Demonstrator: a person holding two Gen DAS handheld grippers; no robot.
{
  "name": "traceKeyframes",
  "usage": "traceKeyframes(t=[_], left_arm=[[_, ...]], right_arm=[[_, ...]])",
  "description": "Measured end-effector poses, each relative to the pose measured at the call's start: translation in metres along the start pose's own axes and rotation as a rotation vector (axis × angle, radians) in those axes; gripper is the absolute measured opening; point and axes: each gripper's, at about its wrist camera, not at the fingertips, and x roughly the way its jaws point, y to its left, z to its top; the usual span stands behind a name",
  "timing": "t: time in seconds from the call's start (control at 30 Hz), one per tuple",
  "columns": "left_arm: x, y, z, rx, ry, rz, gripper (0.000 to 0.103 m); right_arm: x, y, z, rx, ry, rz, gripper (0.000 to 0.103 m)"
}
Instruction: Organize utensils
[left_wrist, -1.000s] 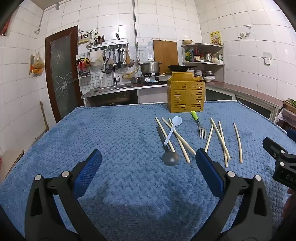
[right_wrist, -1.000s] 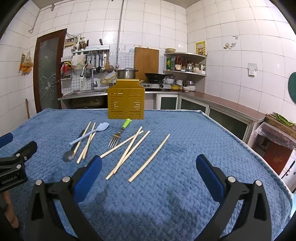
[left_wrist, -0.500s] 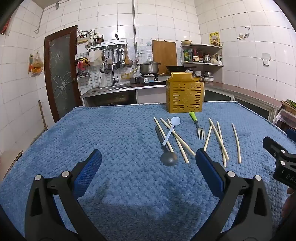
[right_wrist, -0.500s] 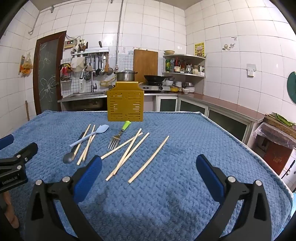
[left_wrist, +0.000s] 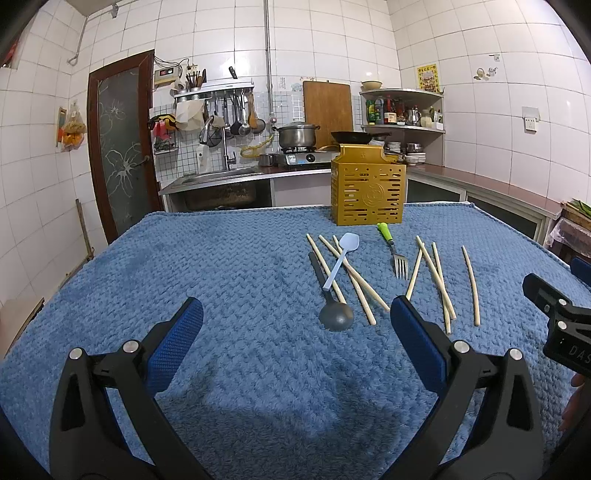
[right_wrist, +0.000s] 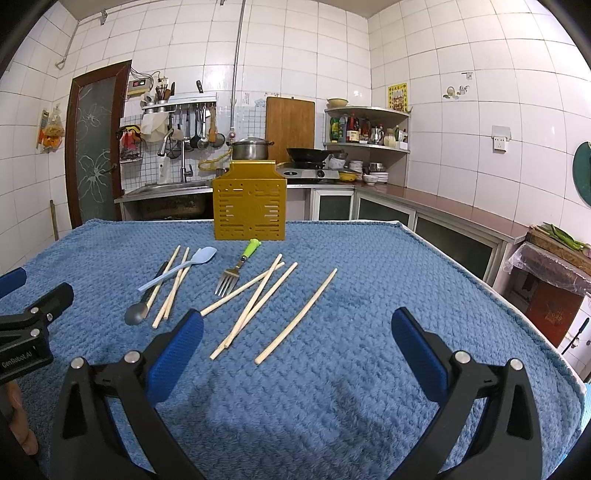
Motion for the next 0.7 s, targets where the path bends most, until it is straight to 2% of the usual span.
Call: traceKeyframes(t=[0.7], left_arm=[[0.0005, -0.0011, -0.0003, -0.003, 0.000, -0.002, 0.098]], right_arm=[[-0.0002, -0.0005, -0.0006, 0.000, 0.001, 0.000, 0.099]])
